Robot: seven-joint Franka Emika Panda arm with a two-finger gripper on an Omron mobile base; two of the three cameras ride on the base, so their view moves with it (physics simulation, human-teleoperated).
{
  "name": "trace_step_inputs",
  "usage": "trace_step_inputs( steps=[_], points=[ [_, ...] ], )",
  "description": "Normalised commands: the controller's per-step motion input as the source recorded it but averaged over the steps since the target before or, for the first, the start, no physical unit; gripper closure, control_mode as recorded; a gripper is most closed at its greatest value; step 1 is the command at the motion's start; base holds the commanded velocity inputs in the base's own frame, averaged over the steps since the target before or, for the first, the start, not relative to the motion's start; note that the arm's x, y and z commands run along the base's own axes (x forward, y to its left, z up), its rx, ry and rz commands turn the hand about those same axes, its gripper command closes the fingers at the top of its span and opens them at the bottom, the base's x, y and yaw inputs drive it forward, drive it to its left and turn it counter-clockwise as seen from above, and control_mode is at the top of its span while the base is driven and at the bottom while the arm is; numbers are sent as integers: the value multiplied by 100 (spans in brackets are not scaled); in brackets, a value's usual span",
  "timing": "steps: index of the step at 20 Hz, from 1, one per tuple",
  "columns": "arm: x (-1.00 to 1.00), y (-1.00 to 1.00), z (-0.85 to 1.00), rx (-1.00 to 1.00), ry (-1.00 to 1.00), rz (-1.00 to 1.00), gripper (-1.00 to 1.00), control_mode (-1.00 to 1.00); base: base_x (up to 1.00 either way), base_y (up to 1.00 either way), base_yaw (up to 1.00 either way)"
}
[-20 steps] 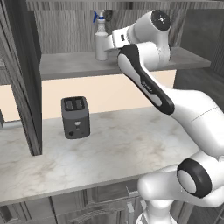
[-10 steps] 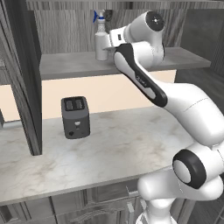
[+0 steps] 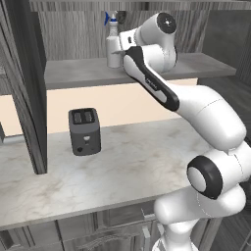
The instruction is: Move the cutting board and knife to the sink. Then move spray from the cabinet to the counter.
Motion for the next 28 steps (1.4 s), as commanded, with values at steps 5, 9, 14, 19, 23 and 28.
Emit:
trace_step_inputs(
  steps=[5,9,14,19,23,28],
  points=[
    [28,5,0,0,0,0,-100,-100,0,0,0],
    [22,6,0,0,0,0,-100,-100,0,0,0],
    [18,8,-1,0,0,0,-100,-100,0,0,0],
    [13,6,-2,0,0,0,-100,-100,0,0,0],
    [16,7,-5,-1,0,0,-100,-100,0,0,0],
    [18,5,-7,-1,0,0,-100,-100,0,0,0]
  ],
)
